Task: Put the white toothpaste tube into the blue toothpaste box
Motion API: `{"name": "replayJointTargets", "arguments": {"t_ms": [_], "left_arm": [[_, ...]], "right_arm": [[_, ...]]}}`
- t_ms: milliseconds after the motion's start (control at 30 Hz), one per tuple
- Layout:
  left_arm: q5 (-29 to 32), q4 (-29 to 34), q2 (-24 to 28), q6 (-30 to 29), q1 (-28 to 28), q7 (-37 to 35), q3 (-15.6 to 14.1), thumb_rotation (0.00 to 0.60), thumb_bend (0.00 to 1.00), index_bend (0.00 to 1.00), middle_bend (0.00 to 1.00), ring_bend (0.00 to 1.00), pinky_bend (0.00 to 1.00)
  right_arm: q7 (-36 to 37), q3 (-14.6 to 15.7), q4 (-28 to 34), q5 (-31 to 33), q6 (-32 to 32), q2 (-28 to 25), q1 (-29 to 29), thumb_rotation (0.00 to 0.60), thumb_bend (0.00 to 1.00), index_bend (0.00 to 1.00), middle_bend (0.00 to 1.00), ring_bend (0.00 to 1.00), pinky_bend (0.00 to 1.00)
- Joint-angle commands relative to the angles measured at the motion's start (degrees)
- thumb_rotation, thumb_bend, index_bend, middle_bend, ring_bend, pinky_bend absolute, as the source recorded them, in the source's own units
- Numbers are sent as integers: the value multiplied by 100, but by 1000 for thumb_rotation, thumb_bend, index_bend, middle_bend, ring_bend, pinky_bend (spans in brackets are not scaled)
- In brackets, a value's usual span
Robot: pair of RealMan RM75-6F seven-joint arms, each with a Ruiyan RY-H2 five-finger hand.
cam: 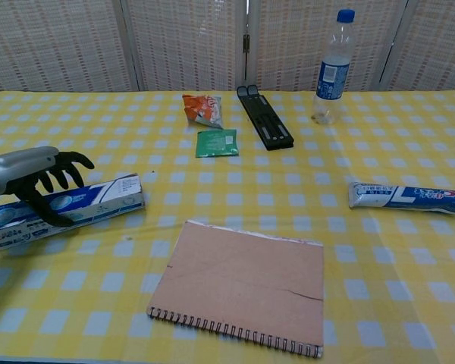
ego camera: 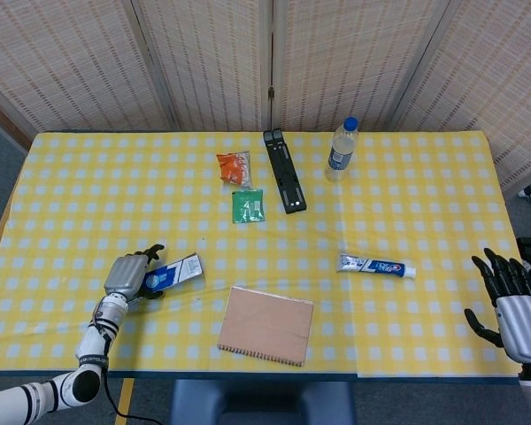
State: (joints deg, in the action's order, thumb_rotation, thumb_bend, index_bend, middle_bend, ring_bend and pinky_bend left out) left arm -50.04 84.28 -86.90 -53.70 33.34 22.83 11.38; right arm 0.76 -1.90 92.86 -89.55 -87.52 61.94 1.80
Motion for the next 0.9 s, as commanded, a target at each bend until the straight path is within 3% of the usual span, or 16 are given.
{"name": "replayJointTargets", "arguments": {"t_ms": [33, 333, 600, 900], "left_arm": [[139, -65, -6, 67, 56, 11, -18, 600, 197, 214, 361, 371, 439], [386, -230, -57, -39, 106, -8, -23, 600, 207, 302, 482, 524, 561], [341, -158, -61, -338, 52, -45, -42, 600, 210, 344, 530, 573, 595], [-552, 636, 311, -837, -234, -349, -301, 600, 210, 332, 531, 553, 586]], "right_arm": [[-7, 1, -3, 10, 33, 4, 15, 600, 361, 0, 0, 0, 0], [-38, 10, -9, -22, 31, 24, 23, 600, 361, 0, 0, 0, 0], [-52, 21, -6, -43, 24, 33, 22, 600, 361, 0, 0, 0, 0], [-26, 14, -25, -45, 61, 50, 52, 600, 361, 0, 0, 0, 0]]}}
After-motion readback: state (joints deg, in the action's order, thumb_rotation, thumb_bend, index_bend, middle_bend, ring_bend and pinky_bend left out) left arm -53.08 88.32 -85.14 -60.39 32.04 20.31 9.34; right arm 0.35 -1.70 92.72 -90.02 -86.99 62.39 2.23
